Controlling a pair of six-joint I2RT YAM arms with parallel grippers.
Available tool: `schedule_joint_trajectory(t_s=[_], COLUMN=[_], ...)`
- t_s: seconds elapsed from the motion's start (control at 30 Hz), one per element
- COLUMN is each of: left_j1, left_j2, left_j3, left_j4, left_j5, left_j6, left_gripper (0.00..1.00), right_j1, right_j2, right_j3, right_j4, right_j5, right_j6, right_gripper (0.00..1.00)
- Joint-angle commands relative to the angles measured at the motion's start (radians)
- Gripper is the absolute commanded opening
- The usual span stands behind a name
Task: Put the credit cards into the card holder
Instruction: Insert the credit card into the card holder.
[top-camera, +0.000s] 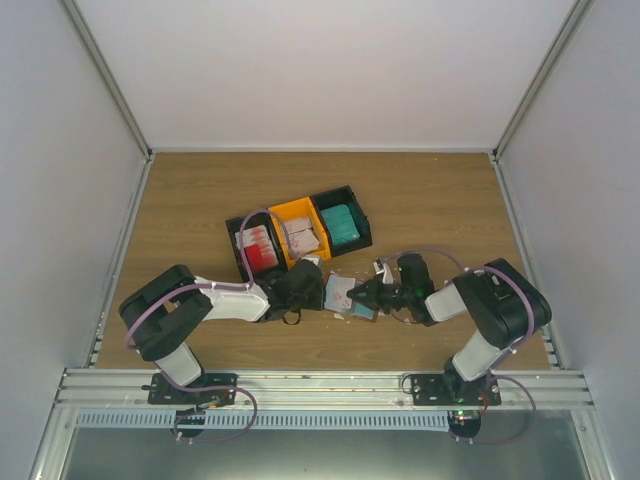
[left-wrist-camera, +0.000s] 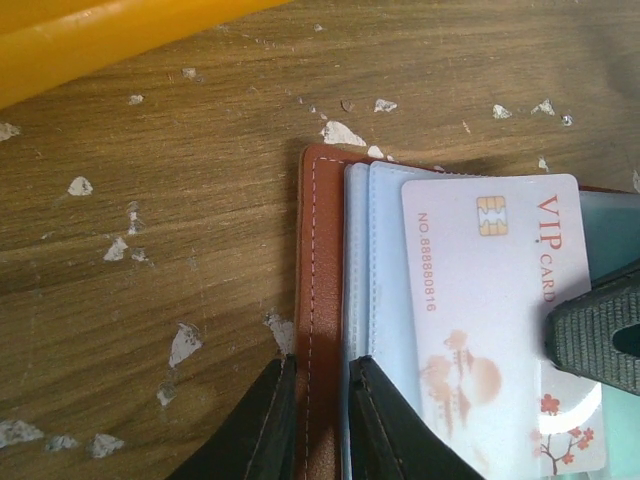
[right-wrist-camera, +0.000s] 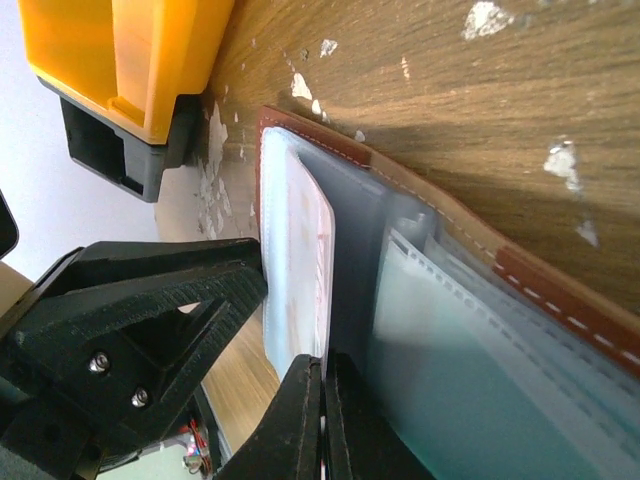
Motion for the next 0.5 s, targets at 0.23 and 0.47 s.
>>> schedule_joint_trajectory(t_s=[0.23,0.47], left_j1=[-0.026,-0.026], left_j2=[0.033,0.023], left_j3=[-0.045,-0.06], left_j4=[-0.008,0.007], left_j5=[0.096,0.116], left_j6=[-0.027,-0.032], left_gripper=[0.17,0.17], right_j1=[0.085,0.101], right_j2=[0.096,0.102], right_j3=[-0.027,-0.023], right_j4=[0.138,0.136], right_j5=[0.063,0.086], right_j6=[0.119,0.138], right_gripper=[0.02,0.06])
